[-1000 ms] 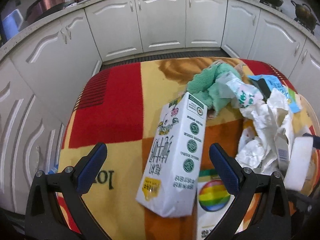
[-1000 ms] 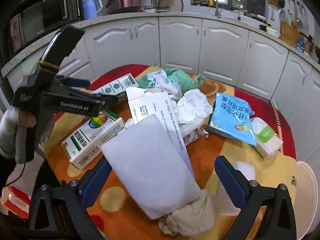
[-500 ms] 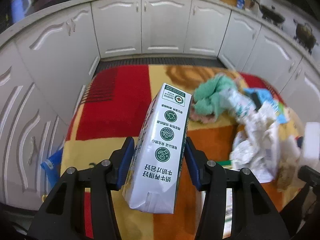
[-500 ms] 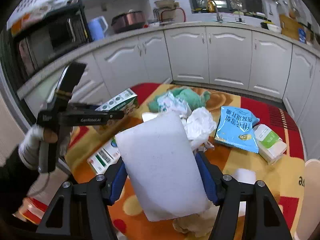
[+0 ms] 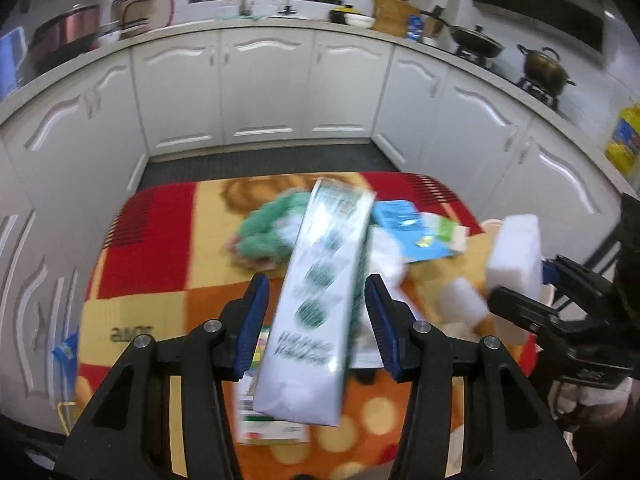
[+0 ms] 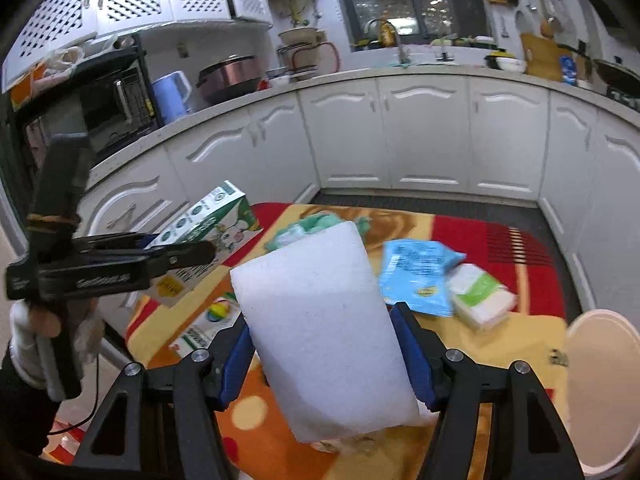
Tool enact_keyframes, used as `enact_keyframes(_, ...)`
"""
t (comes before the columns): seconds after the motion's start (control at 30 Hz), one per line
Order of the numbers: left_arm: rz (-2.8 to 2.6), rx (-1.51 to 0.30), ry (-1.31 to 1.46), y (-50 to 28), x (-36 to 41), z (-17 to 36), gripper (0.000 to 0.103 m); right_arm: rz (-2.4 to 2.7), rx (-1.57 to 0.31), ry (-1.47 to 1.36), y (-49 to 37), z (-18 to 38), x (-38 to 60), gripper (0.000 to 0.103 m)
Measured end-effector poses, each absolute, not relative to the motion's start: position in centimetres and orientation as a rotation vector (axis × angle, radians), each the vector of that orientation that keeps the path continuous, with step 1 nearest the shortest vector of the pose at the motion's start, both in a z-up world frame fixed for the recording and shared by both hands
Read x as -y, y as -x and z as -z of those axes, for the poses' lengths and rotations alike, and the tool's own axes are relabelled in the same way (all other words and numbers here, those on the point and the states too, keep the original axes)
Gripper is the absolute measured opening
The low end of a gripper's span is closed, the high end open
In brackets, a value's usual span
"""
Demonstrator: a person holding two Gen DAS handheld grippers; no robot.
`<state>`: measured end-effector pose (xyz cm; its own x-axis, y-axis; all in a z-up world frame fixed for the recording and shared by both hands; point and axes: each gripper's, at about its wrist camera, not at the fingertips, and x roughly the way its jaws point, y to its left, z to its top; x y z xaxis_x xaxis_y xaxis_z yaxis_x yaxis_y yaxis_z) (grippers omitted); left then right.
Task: Collect trash
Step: 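Carry the carton and sponge toward the cream bin with both tools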
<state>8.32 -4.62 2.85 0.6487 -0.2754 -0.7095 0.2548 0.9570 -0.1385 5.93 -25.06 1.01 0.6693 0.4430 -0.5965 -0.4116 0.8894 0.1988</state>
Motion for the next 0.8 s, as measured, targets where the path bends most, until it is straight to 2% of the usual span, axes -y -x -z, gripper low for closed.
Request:
enact_keyframes(0.27, 0.359, -0.788, -0.015, -7.9, 11.4, -3.5, 0.048, -0.347, -0.686, -0.088, -5.6, -0.6, 31.4, 0.064)
enact_keyframes(0.53, 0.358, -0.878, 0.01, -7.6, 11.3, -1.0, 0.049, -0.311, -0.698, -0.16, -5.0, 0.5, 35.4, 0.064)
enact_keyframes(0.6, 0.368, -0.909, 0.023, -7.0, 11.1, 0.0, 0.052, -0.317, -0.712, -0.175, -5.2, 1.0, 35.6, 0.064)
enact_keyframes(0.67, 0.408, -0.937, 0.031, -6.3, 11.3, 0.9, 0.063, -0.321, -0.721, -0.173, -5.1, 1.4, 35.4, 0.064)
enact_keyframes(0.8, 0.46, -0.958, 0.04, -5.4, 12.2, 1.7, 0.07, -0.334, -0.725, -0.168, -5.1, 1.6, 35.1, 0.064)
